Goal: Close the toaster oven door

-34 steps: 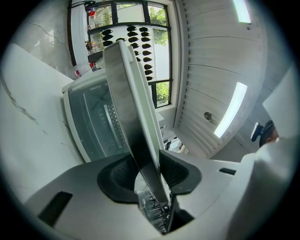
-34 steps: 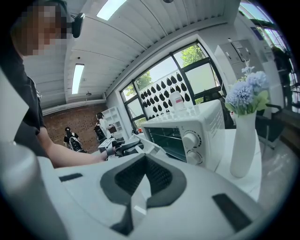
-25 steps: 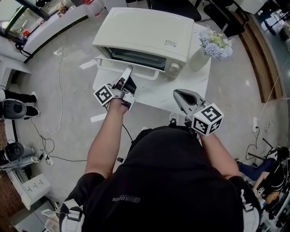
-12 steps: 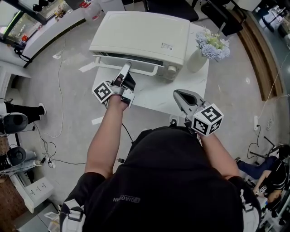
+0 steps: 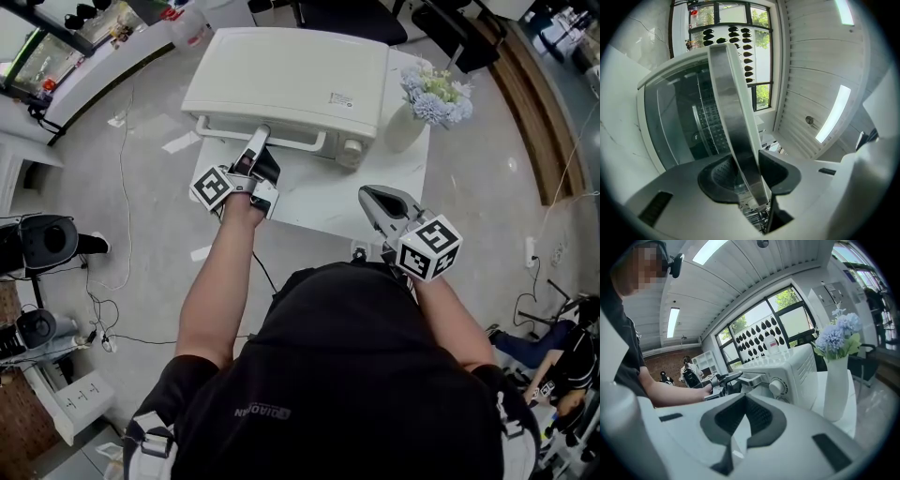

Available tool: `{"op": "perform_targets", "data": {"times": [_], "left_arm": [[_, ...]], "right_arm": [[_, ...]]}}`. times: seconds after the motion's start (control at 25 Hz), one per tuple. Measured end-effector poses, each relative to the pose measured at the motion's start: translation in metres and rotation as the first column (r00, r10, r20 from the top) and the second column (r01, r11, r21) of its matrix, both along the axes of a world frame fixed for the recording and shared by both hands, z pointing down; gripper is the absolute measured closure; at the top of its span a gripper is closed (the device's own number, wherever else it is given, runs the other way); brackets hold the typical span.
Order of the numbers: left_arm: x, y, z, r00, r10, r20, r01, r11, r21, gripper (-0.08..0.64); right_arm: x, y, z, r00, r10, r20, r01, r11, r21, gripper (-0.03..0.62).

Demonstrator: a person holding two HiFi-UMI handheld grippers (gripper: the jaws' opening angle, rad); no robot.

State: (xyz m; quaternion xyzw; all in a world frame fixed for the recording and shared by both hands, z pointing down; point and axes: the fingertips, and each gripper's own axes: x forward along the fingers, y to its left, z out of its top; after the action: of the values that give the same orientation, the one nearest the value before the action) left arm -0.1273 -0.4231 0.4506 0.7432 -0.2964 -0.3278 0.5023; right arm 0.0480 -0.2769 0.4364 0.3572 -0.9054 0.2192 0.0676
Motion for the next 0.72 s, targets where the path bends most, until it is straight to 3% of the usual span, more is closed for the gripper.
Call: {"op": "perform_targets", "data": {"times": [0.36,0.72], "left_arm": [[0.002,0.008,-0.002,1.000,0.027,0.006,-0.027,1.000,0.000,0.391],[-0.016,0.056,0.013,1.000,0.022,0.006,-0.022,0.999,-0.046,0.382]], "right_arm": [[-0.004,0.004,0.000,1.000,-0.009,-0.006,0.009,1.000,0.003,0.594],[-0.026,0.015,-0.002,0.999,-0.048,-0.019,0.048,0.999,0.014,0.594]]}}
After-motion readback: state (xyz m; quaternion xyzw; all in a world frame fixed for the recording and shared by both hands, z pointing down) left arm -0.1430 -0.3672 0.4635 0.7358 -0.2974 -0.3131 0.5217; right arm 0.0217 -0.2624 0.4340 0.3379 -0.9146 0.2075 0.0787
